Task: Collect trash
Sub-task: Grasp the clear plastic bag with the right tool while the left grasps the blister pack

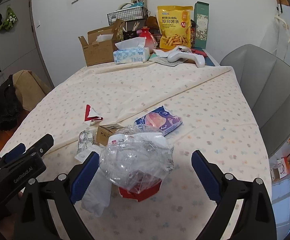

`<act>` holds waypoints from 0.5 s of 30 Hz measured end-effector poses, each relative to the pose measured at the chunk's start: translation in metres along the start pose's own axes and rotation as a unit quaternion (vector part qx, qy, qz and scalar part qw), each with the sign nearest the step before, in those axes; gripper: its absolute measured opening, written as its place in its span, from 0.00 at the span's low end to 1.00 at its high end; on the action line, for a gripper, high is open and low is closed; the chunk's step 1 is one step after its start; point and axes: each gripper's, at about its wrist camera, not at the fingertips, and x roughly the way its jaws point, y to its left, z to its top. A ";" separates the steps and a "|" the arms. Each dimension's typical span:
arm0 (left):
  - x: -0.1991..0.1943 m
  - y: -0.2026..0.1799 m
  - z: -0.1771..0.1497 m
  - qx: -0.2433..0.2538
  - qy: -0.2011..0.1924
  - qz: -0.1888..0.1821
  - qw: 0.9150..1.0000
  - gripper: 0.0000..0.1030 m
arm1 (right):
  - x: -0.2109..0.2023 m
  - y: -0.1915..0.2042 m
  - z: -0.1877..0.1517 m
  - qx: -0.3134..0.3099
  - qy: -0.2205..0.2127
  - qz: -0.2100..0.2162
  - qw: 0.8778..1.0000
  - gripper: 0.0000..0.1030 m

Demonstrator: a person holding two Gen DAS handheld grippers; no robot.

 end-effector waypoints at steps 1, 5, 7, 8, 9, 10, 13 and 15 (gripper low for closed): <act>0.002 0.000 0.001 -0.001 0.002 0.000 1.000 0.94 | 0.002 0.000 0.001 0.001 0.000 0.003 1.000 0.88; 0.010 -0.004 0.005 0.002 0.007 -0.003 1.000 0.94 | 0.010 -0.001 0.006 0.005 0.012 0.029 0.999 0.70; 0.013 -0.009 0.006 0.005 0.009 -0.006 1.000 0.94 | 0.010 -0.002 0.007 0.004 0.008 0.028 1.000 0.70; 0.014 -0.011 0.007 0.006 0.010 -0.007 1.000 0.94 | 0.009 -0.003 0.007 0.006 0.007 0.031 0.999 0.70; 0.016 -0.015 0.007 0.009 0.011 -0.009 1.000 0.93 | 0.008 -0.005 0.007 0.009 0.006 0.032 0.999 0.70; 0.017 -0.018 0.007 0.010 0.012 -0.011 1.000 0.92 | 0.007 -0.007 0.006 0.011 0.005 0.031 0.999 0.70; 0.024 -0.030 0.005 0.018 0.023 -0.021 0.999 0.84 | 0.002 -0.015 0.006 0.020 0.000 0.026 0.999 0.70; 0.029 -0.037 0.004 0.020 0.032 -0.028 0.999 0.78 | -0.002 -0.020 0.006 0.024 -0.004 0.023 0.999 0.70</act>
